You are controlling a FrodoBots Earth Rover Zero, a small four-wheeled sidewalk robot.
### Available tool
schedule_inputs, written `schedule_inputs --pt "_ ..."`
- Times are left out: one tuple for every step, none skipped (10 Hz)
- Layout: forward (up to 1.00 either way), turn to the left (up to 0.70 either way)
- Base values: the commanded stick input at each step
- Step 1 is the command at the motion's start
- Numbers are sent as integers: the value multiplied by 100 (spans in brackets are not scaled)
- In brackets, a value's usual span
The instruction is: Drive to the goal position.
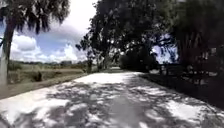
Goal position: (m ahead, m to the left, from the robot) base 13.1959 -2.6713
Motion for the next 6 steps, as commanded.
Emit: schedule_inputs --pt "70 -22" --pt "70 0" --pt "70 0" --pt "70 0" --pt "70 0" --pt "70 0"
